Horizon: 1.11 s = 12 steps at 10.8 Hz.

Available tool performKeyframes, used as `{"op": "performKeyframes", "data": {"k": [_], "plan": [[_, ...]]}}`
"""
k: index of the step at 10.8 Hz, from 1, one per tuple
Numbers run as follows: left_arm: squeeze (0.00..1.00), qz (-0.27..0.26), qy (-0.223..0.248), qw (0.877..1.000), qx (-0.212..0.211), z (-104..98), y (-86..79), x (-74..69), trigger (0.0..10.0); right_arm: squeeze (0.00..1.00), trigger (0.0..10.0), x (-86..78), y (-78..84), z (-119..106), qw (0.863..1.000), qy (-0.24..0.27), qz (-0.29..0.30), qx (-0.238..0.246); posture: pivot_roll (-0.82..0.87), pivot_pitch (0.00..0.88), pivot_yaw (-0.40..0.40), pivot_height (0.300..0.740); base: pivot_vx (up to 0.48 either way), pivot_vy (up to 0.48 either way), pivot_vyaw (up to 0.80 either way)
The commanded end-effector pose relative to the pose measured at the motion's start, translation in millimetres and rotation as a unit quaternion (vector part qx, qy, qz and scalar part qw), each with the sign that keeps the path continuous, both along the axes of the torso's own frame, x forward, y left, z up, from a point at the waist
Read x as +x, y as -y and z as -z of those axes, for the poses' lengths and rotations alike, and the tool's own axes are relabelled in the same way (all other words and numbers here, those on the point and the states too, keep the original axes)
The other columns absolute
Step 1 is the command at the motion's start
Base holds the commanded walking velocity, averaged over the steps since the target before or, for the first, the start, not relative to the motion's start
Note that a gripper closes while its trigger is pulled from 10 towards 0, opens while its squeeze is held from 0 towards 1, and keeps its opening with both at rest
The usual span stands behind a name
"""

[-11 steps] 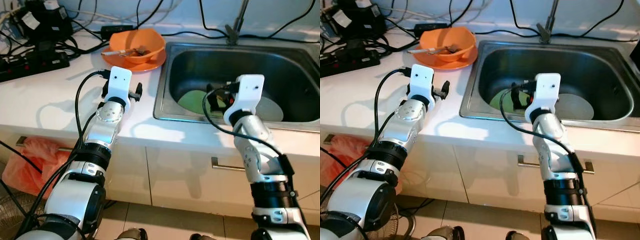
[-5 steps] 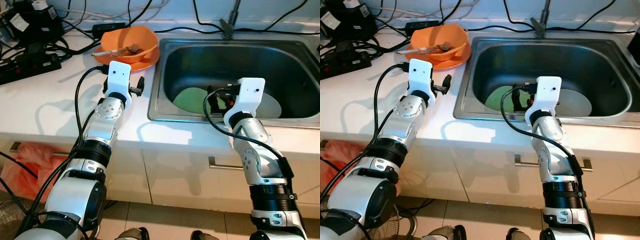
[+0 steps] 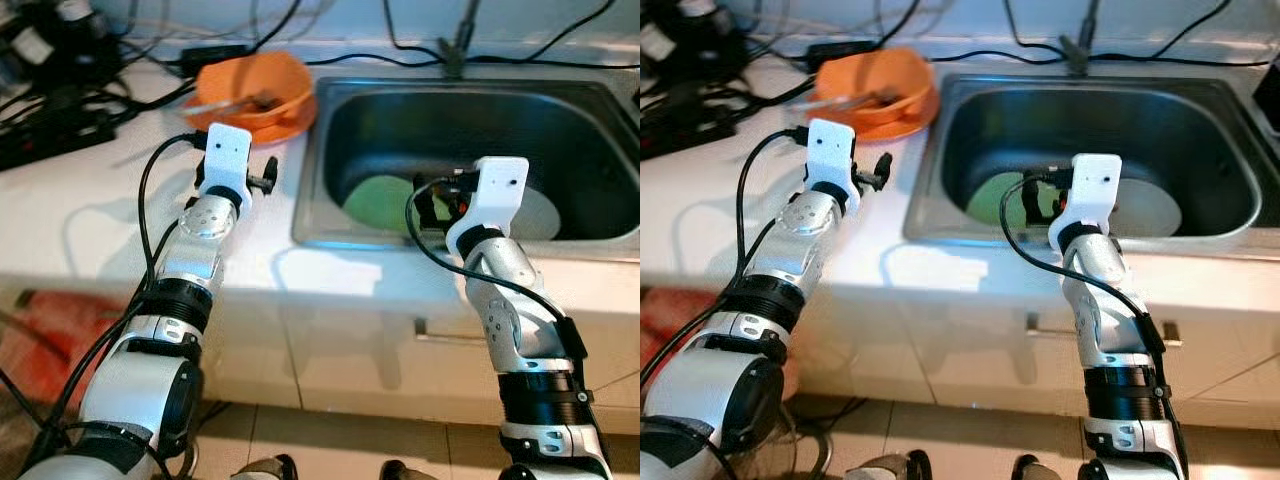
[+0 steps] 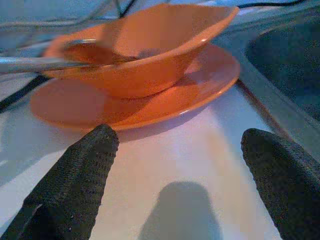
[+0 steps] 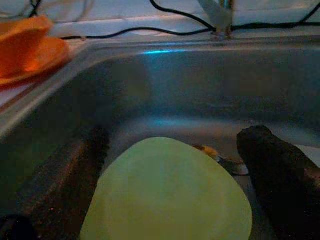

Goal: Kitchen organization

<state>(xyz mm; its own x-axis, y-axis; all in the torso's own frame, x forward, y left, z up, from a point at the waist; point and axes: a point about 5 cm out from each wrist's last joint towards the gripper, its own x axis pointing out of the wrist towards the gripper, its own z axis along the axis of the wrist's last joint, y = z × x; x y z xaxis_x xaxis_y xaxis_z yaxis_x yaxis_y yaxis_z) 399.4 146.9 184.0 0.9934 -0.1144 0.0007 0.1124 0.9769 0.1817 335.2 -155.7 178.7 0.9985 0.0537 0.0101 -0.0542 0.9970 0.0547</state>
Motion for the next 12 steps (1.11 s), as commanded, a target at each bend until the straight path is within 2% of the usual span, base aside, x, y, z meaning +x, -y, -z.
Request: {"op": "performKeyframes", "data": {"k": [1,7,12], "plan": [[0.0,0.004,-0.003,1.0,0.004,-3.3,0.2,1.8,10.0,0.0,10.0,-3.1,-1.7,0.9,1.0,-0.003,-0.001,0.004,0.05,0.132,0.075,0.74,0.334,0.0,0.0],[0.0,0.003,-0.012,1.0,0.003,1.1,0.2,0.6,10.0,0.0,10.0,-4.3,-4.1,1.3,1.0,-0.007,-0.003,0.006,0.05,0.14,0.078,0.74,0.0,0.0,0.0],[0.0,0.002,-0.018,1.0,0.024,-1.8,-4.8,3.8,10.0,0.0,10.0,-6.7,-4.0,3.5,1.0,-0.011,0.001,0.01,0.05,0.152,0.087,0.74,0.0,0.0,0.0]]}}
